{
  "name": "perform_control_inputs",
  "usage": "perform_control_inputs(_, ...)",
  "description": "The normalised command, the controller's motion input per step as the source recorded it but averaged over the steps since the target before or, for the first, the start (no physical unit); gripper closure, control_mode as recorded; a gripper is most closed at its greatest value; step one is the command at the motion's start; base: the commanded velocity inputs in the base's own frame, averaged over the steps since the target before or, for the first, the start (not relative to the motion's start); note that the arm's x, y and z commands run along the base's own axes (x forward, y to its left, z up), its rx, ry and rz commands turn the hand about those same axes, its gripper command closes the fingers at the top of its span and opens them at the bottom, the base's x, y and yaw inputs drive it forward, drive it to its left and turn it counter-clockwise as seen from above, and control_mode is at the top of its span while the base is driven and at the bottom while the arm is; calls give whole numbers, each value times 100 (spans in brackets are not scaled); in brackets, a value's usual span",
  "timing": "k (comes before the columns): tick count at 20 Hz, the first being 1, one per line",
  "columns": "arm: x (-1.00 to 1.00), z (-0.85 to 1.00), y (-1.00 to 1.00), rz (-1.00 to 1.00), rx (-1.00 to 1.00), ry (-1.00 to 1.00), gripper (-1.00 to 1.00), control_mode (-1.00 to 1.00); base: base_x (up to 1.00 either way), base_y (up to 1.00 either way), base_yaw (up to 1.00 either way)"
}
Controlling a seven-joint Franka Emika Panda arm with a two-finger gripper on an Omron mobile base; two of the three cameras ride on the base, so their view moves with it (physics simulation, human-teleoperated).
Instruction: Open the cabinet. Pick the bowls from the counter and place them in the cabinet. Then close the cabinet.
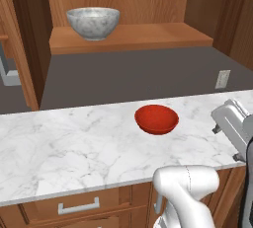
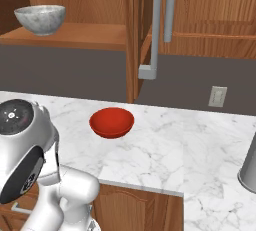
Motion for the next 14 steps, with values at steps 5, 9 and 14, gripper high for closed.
perform_control_inputs(5, 36, 0, 0, 0, 0, 0, -100, -100, 0, 0, 0)
perform_control_inputs(9, 39, -1, 0, 0, 0, 0, -100, -100, 0, 0, 0)
perform_control_inputs(14, 36, -12, 0, 1, -1, 0, -100, -100, 0, 0, 0)
